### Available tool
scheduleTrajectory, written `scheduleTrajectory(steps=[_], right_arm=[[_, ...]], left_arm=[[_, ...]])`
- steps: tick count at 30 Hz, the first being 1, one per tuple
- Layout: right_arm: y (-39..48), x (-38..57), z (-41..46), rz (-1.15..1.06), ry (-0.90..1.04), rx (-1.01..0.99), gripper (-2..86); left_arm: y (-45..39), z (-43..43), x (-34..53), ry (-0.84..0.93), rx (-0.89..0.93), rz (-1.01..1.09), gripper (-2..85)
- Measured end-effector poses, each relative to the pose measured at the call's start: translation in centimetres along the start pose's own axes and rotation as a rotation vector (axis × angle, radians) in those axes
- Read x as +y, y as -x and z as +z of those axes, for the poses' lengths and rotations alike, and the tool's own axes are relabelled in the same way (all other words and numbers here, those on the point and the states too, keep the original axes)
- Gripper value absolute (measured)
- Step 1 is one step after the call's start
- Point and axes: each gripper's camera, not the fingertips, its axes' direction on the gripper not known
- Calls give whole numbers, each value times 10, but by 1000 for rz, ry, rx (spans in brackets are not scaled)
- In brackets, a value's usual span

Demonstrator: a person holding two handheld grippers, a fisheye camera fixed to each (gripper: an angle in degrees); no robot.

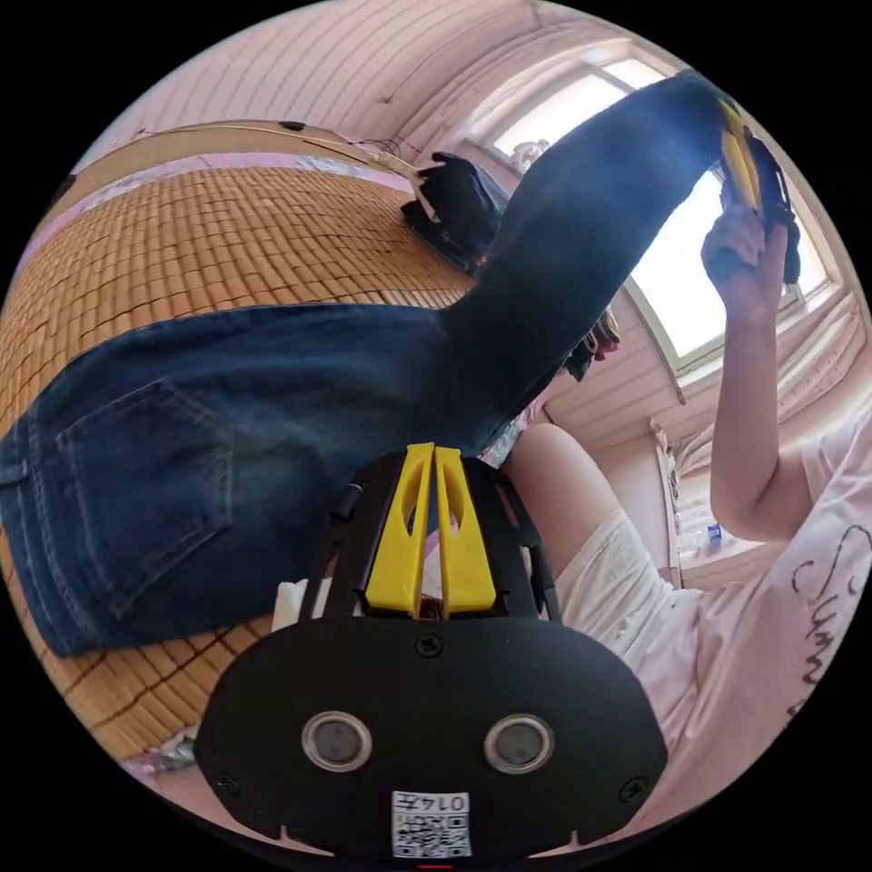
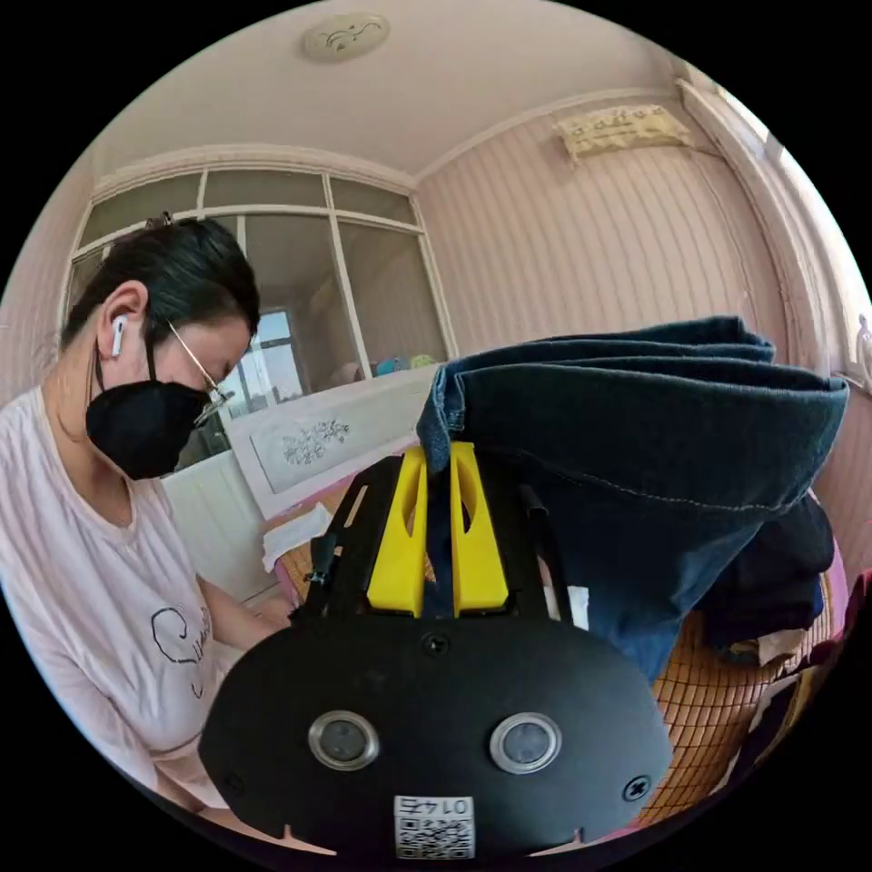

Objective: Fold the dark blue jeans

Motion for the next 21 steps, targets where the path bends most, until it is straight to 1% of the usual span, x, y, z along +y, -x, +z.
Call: scheduleTrajectory(steps=[2, 3, 5, 7, 8, 10, 13, 16, 18, 21], right_arm=[[27, 24, 109, 52, 240, -161, 60], [33, 34, 134, 64, 317, -187, 64], [51, 86, 213, 133, 550, -289, 68], [60, 114, 242, 161, 680, -309, 68], [67, 123, 251, 151, 733, -260, 67], [78, 126, 256, 101, 759, -178, 66], [97, 120, 271, -12, 826, -86, 62], [118, 108, 293, -137, 842, -13, 64], [130, 99, 309, -190, 837, 6, 70], [148, 91, 346, -266, 851, 10, 81]], left_arm=[[26, -46, 39, -66, -104, -142, -10], [33, -58, 50, -73, -144, -176, -10], [54, -95, 88, -33, -335, -276, -10], [62, -115, 107, 22, -447, -290, -9], [66, -123, 115, 43, -493, -298, -9], [69, -133, 122, 30, -528, -322, -7], [68, -136, 115, -72, -477, -318, 3], [65, -126, 96, -150, -434, -312, 48], [65, -119, 85, -159, -442, -308, 63], [72, -105, 73, -135, -520, -340, 86]])
